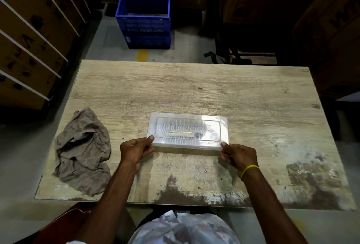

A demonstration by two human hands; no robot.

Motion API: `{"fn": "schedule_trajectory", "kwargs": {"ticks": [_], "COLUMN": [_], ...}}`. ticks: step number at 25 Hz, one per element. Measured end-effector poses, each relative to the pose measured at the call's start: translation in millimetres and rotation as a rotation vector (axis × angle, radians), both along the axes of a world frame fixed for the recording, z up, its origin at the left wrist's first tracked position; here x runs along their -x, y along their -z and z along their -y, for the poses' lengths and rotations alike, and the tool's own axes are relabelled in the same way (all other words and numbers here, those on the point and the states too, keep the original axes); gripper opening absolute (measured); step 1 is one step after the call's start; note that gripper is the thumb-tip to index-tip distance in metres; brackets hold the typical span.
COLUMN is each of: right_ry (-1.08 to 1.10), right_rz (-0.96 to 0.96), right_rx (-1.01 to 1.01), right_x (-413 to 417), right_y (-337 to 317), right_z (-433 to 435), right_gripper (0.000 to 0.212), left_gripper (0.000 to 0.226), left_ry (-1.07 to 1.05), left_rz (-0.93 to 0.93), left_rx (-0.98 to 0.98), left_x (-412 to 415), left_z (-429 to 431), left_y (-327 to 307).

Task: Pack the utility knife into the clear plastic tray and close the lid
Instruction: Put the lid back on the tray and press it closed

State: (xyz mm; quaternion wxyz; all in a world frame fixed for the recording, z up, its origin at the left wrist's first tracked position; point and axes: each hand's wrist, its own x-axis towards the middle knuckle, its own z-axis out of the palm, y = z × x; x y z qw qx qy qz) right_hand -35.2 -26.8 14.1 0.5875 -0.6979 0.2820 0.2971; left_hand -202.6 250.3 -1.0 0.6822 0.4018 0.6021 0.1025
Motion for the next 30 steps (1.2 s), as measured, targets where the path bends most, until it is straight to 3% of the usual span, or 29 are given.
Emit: {"fn": "schedule_trajectory", "kwargs": {"ticks": [13, 18, 23, 30], "right_ry": [0.088, 0.221, 0.348, 0.294], "right_rz": [-0.077, -0.003, -0.04, -0.102], "right_rx": [-0.03, 0.018, -0.072, -0.124], "right_x": [-0.4, 4.9, 11.1, 9.9], "right_y": [-5.5, 1.2, 2.6, 0.5], "right_z": [0.4, -7.5, -8.5, -4.3], "right_gripper": [0.014, 0.013, 0.013, 0.011], "left_gripper": [0.033, 0.021, 0.021, 0.015], "left_ry": [-0.095, -0.097, -0.112, -0.01], "left_rz": [0.074, 0.077, 0.11, 0.126], "left_rx": [0.077, 0.016, 0.063, 0.186], "left_x": [-2.6, -3.5, -3.6, -3.2], "left_z": [6.3, 12.4, 14.5, 4.5], "left_y": [-5.4, -2.4, -0.8, -0.8]}}
